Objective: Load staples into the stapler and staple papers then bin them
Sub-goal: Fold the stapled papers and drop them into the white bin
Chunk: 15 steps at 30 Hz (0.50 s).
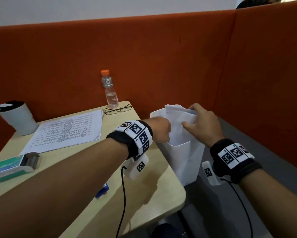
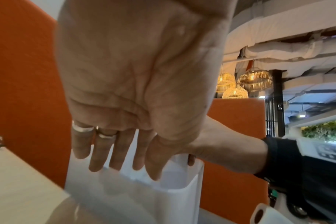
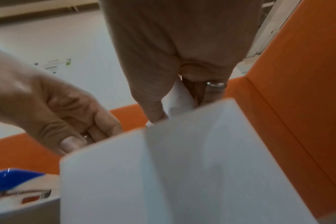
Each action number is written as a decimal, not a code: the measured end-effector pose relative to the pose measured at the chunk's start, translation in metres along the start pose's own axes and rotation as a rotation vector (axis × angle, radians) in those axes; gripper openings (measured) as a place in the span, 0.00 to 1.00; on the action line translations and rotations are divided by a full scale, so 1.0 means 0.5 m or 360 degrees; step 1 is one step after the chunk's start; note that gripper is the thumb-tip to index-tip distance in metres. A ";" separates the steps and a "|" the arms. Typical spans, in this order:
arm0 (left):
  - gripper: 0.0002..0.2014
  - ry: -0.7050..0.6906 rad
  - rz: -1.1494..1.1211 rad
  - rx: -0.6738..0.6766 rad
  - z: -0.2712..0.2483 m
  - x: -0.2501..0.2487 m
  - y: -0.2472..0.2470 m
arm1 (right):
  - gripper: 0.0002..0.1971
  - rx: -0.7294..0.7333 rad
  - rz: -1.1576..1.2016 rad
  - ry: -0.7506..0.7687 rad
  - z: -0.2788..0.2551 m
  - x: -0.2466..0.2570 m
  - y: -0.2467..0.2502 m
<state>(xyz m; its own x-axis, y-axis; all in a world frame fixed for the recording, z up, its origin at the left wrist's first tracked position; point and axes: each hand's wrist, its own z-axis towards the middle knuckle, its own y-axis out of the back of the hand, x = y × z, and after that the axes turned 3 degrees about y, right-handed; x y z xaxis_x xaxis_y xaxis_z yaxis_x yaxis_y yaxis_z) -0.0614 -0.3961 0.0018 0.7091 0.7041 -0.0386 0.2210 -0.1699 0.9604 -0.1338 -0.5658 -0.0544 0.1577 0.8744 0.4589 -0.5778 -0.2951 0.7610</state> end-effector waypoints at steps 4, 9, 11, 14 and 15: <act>0.19 0.0001 0.0036 0.0112 0.001 -0.011 -0.016 | 0.17 0.0129 -0.0198 -0.0065 -0.009 -0.005 -0.040; 0.17 0.0047 0.0019 0.0079 0.009 -0.007 -0.025 | 0.12 0.0291 -0.0300 -0.0116 0.005 -0.002 -0.051; 0.17 0.0071 -0.0003 0.0085 0.011 -0.001 -0.029 | 0.11 0.0342 -0.0293 -0.0117 0.005 0.004 -0.054; 0.18 0.0092 -0.0026 0.0081 0.004 0.006 -0.030 | 0.07 0.0306 -0.0269 -0.0104 -0.005 0.013 -0.055; 0.18 0.0097 -0.0042 0.0075 0.000 0.009 -0.030 | 0.06 0.0290 -0.0264 -0.0090 -0.010 0.016 -0.054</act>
<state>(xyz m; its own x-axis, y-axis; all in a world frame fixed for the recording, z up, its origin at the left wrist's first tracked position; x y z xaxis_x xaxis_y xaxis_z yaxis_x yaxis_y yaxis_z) -0.0618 -0.3904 -0.0128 0.6608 0.7492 -0.0453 0.2714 -0.1823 0.9450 -0.1210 -0.5488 -0.0734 0.2857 0.8952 0.3420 -0.3872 -0.2186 0.8957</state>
